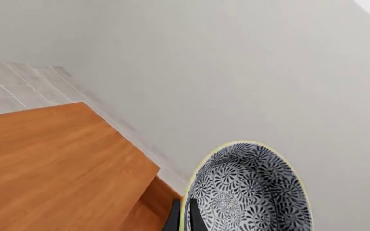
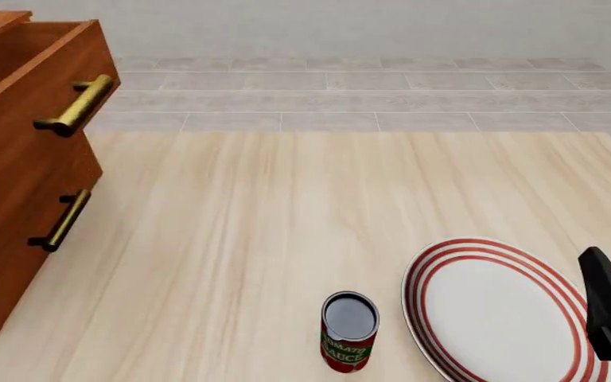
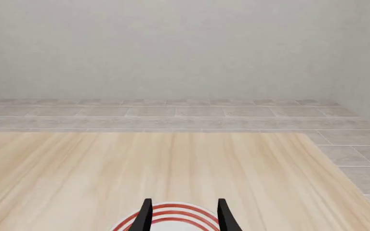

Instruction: Put the bowl on top of the cabinet.

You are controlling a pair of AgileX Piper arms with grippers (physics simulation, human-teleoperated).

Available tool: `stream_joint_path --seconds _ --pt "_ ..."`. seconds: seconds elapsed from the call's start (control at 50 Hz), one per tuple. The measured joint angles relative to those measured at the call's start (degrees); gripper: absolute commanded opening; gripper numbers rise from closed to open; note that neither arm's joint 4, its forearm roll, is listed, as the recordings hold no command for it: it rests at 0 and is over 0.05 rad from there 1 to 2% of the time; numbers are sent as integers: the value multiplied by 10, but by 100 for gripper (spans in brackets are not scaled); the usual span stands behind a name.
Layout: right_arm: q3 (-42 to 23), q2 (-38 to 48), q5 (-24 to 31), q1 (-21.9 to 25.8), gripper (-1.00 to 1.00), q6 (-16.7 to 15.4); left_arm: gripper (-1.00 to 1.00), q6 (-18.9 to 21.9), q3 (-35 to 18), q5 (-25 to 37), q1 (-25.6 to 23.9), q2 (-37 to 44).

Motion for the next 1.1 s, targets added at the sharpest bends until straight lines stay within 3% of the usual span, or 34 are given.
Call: stream_joint_path --seconds 0.32,0.68,0.82,1.1 --pt "0 4 -4 0 100 0 -100 -43 20 -15 44 5" --pt "0 5 -5 0 100 0 -100 -69 9 -14 70 38" --pt "0 5 -5 0 100 0 -100 -57 -19 0 80 55" --pt "0 5 -5 0 100 0 -100 21 -136 71 65 81"
